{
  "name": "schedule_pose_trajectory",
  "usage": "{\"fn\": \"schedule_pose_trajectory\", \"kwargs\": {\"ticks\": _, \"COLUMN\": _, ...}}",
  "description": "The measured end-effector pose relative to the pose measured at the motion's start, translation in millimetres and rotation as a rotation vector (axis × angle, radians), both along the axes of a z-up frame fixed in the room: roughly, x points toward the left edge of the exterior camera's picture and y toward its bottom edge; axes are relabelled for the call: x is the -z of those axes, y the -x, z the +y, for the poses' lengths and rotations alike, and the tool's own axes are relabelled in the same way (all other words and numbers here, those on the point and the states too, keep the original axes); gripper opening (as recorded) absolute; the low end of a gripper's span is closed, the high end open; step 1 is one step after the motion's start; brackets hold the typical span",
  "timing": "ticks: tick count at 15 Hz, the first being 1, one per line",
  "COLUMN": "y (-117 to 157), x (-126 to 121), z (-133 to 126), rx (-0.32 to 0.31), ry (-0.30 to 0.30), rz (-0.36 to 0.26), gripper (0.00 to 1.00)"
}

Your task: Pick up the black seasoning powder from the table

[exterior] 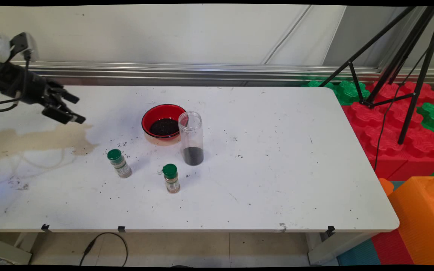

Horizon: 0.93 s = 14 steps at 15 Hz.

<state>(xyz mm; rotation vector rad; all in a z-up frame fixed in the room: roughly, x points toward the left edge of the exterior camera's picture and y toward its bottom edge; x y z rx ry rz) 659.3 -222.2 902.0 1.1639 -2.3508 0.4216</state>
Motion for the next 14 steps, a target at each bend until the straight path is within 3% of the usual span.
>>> {"fn": "schedule_pose_trajectory", "kwargs": {"ticks": 5, "y": 31.6, "x": -1.2, "z": -22.7, "rx": 0.117, "ry": 0.026, "rz": 0.061, "gripper": 1.00}}
{"fn": "schedule_pose_trajectory", "kwargs": {"ticks": 10, "y": 52.9, "x": 5.1, "z": -41.8, "rx": 0.257, "ry": 0.066, "rz": 0.130, "gripper": 1.00}}
{"fn": "schedule_pose_trajectory", "kwargs": {"ticks": 14, "y": 60.3, "x": 12.8, "z": -52.4, "rx": 0.335, "ry": 0.093, "rz": 0.170, "gripper": 1.00}}
